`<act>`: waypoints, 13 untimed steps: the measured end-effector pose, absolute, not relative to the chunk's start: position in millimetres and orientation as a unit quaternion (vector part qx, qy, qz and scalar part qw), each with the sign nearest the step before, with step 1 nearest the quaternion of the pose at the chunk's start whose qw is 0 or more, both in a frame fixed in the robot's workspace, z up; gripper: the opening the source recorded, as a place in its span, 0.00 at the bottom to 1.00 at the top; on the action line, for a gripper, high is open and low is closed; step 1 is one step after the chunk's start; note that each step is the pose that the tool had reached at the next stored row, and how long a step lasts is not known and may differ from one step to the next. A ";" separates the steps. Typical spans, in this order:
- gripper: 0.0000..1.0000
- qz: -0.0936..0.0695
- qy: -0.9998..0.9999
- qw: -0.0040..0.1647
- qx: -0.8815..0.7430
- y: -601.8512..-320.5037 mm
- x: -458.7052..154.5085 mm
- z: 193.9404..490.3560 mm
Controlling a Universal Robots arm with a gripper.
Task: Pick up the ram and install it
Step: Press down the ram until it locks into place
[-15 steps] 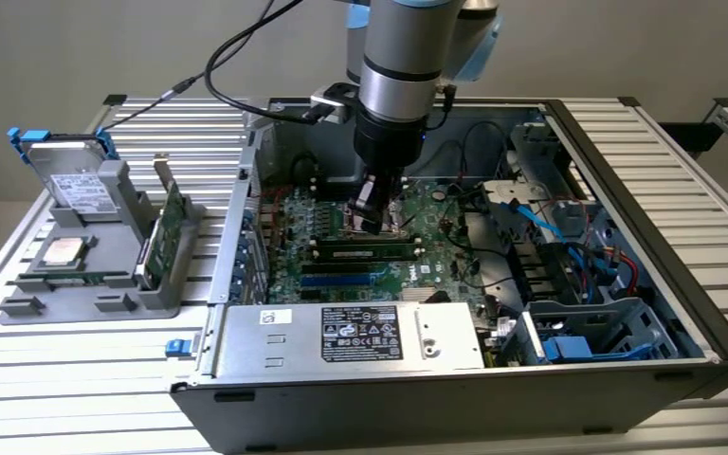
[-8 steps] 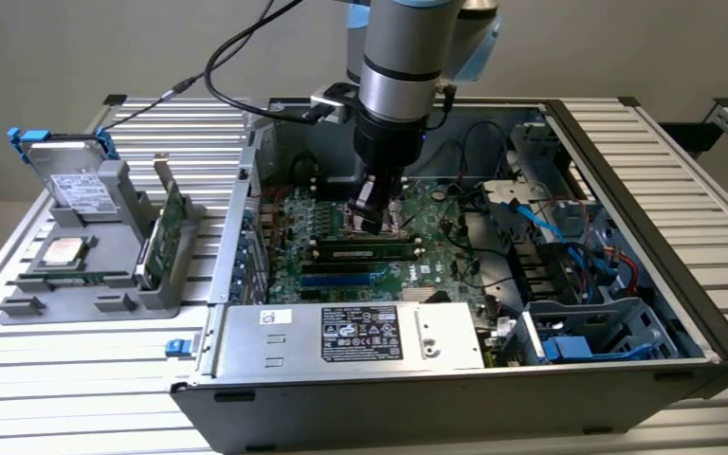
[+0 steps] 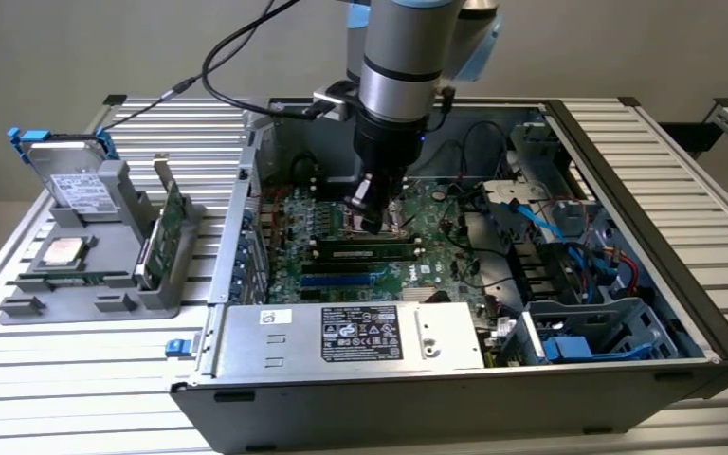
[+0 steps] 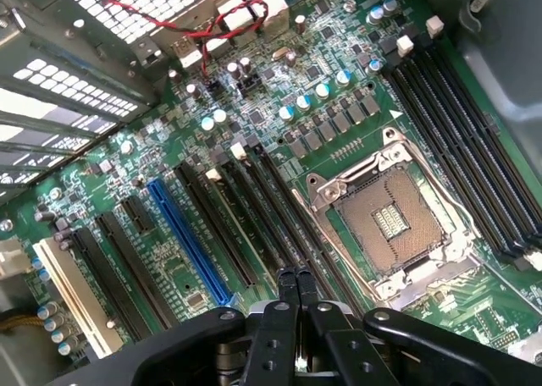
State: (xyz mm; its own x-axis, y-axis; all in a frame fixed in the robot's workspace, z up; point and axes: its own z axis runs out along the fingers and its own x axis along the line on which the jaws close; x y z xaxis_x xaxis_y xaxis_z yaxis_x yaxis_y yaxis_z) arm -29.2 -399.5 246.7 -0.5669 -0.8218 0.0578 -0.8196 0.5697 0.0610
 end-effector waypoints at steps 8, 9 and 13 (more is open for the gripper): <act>0.10 -0.016 -0.911 0.039 0.409 -399.5 -29.2 246.7; 0.10 -0.016 -0.914 0.039 0.403 -399.5 -29.2 246.7; 0.10 -0.017 -0.925 0.038 0.377 -399.5 -29.2 246.6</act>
